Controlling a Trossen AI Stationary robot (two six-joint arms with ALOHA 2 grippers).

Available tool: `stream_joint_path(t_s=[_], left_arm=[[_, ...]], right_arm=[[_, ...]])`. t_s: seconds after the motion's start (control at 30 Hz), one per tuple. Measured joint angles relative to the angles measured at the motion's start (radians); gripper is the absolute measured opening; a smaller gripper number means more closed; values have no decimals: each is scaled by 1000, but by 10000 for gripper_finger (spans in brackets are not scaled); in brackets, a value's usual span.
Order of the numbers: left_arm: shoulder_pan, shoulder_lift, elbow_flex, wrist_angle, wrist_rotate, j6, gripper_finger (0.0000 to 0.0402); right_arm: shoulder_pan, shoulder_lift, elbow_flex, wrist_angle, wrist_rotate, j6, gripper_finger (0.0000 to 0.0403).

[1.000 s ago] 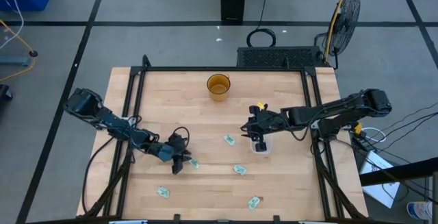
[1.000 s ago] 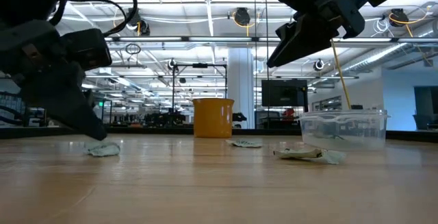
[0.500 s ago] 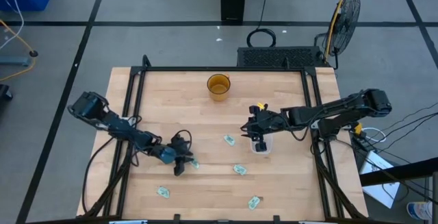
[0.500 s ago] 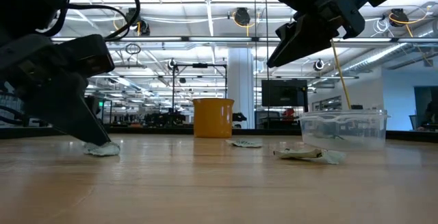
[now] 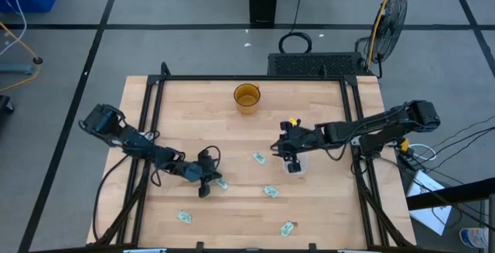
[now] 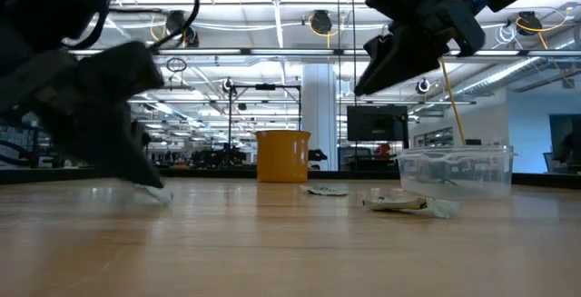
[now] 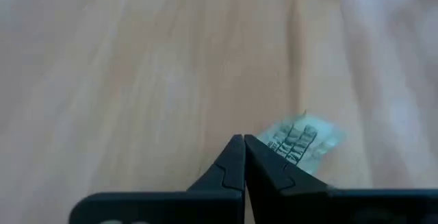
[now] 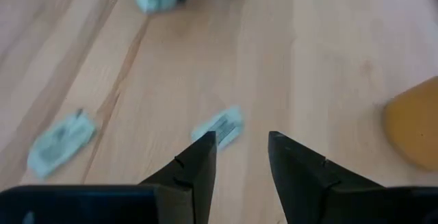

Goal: Pick and place Stevia / Truvia into bins
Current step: Put the white stevia packet into the transparent bin

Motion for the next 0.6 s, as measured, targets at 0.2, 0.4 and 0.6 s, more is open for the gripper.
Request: stream_joint_path(t_s=[0.2, 0.4, 0.6], left_arm=[[61, -61, 143, -32, -30, 221, 3], [104, -52, 342, -257, -74, 418, 3], [109, -48, 447, -392, -216, 553, 4]], right_arm=[[54, 84, -1, 130, 0, -35, 151], [71, 154, -1, 397, 36, 167, 171], [14, 159, -1, 447, -60, 501, 173]])
